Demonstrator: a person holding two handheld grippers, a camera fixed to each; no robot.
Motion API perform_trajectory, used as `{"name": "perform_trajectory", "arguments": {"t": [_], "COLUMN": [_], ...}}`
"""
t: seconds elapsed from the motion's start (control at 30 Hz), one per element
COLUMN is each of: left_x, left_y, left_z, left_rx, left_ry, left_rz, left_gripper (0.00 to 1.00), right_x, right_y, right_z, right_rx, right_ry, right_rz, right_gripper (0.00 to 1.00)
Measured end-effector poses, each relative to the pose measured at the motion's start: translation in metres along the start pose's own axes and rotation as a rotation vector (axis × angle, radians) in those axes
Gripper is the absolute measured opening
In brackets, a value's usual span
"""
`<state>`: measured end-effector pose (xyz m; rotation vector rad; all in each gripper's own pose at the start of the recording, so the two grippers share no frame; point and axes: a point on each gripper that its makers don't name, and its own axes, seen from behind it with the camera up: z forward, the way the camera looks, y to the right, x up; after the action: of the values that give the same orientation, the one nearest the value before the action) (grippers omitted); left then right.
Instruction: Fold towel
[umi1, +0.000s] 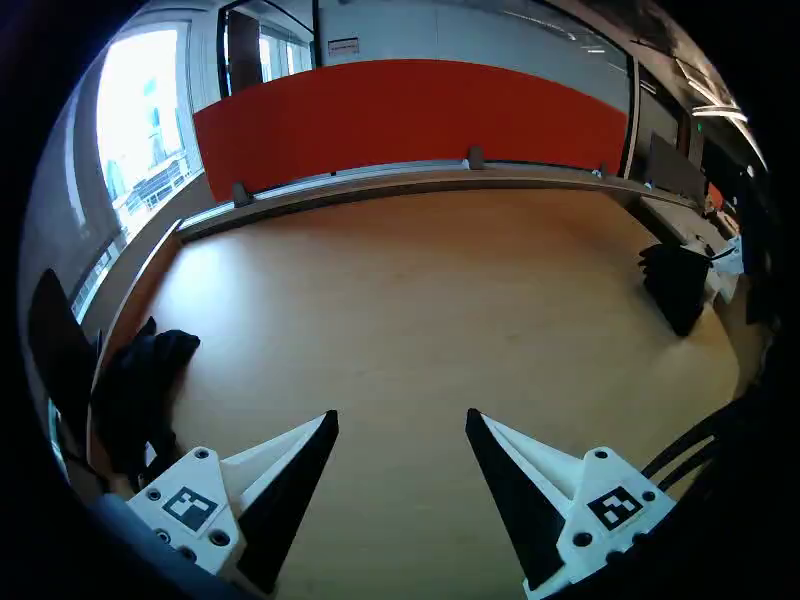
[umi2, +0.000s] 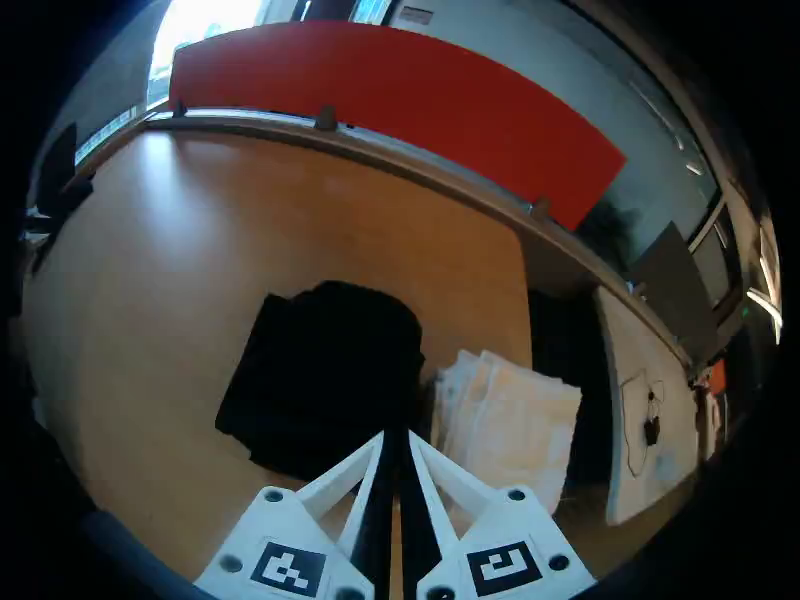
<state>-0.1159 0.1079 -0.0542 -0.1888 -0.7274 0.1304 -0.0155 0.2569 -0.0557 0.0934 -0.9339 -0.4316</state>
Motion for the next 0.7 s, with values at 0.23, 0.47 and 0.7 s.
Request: {"name": "perform_trajectory", "arguments": {"t": [0.23,0.47,0.7], "left_x": [0.0,0.0,0.001], "left_y": [-0.002,-0.004,-0.003], "left_z": [-0.001,-0.001,0.0], "left_rx": [0.005,0.01,0.012], "left_ry": [0.0,-0.003,-0.003], "left_rz": [0.003,0.002,0.002], "left_gripper": [0.95,0.95,0.95], "right_x": [-0.037,-0.056,-0.067], "right_y": [-0.009,-0.015,-0.018], "right_z": [0.01,0.018,0.025], "right_rx": [0.007,0.017,0.016], "right_ry": [-0.071,-0.117,-0.159], "right_rz": [0.041,0.062,0.074], "right_gripper": [0.04,0.04,0.04]}}
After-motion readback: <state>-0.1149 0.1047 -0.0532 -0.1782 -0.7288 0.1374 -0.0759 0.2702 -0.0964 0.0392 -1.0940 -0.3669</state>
